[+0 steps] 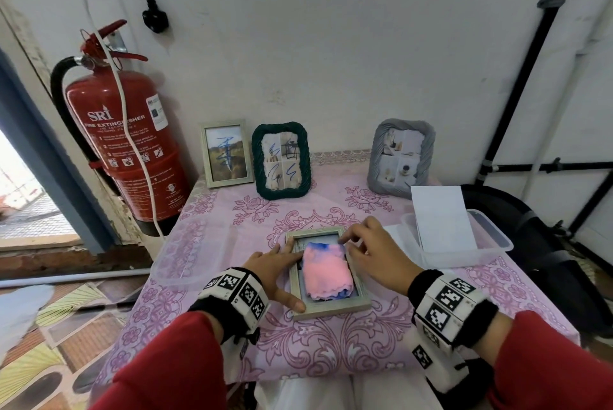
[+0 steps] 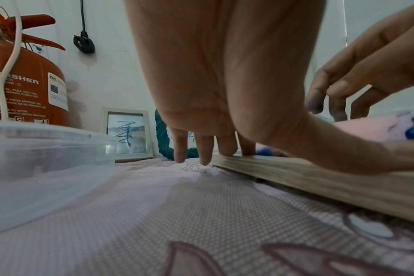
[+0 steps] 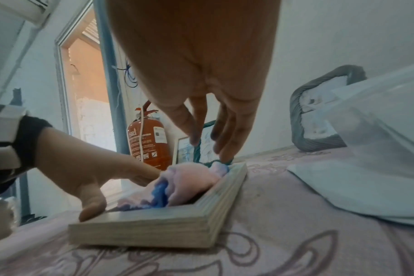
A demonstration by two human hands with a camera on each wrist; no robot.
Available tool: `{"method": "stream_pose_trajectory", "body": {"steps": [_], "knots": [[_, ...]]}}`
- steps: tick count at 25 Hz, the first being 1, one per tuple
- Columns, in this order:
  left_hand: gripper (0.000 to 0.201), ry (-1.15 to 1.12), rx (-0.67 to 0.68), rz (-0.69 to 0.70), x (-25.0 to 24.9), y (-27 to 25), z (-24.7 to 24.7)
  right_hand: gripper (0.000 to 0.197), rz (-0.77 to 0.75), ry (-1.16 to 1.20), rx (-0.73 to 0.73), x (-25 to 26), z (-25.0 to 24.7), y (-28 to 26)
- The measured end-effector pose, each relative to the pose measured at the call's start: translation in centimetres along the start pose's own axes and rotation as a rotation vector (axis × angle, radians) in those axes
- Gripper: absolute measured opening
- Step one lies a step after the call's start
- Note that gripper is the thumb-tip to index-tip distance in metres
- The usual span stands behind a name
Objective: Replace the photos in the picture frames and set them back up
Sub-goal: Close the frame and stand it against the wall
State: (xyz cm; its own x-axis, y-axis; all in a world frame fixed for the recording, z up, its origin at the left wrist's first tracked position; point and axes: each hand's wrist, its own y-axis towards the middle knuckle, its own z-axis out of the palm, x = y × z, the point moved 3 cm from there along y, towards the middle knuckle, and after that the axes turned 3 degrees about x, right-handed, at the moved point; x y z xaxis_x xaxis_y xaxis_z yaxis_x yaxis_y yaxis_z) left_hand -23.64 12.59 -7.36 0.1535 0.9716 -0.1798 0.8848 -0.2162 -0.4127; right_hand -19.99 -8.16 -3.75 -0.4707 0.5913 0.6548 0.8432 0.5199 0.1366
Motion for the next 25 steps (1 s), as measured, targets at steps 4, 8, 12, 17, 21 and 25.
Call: {"method": "stream_pose_trajectory", "body": {"steps": [4, 8, 12, 17, 21, 25], "knots": [[0.099, 0.006, -0.131, -0.044, -0.7, -0.9, -0.6, 0.023, 0.086, -0.032, 0.075, -2.1, -0.4, 0.4], [0.083, -0.162, 0.014, -0.090, -0.5, -1.4, -0.7, 0.044, 0.111, -0.058, 0.250, -3.2, 0.6, 0.2], [0.039, -0.502, -0.214, -0.145, -0.8, -0.9, -1.2, 0.047, 0.093, -0.047, 0.234, -3.7, 0.8, 0.1], [0.046, -0.618, -0.390, -0.269, -3.9, 0.0, -0.6, 0.047, 0.098, -0.054, 0.246, -4.1, 0.9, 0.5], [0.062, -0.454, -0.345, -0.363, -5.3, 0.9, 0.2, 0.047, 0.104, -0.045, 0.223, -4.2, 1.0, 0.2], [0.058, -0.407, -0.383, -0.388, -6.1, 1.2, 0.3, 0.045, 0.082, -0.055, 0.202, -4.2, 1.1, 0.0]]}}
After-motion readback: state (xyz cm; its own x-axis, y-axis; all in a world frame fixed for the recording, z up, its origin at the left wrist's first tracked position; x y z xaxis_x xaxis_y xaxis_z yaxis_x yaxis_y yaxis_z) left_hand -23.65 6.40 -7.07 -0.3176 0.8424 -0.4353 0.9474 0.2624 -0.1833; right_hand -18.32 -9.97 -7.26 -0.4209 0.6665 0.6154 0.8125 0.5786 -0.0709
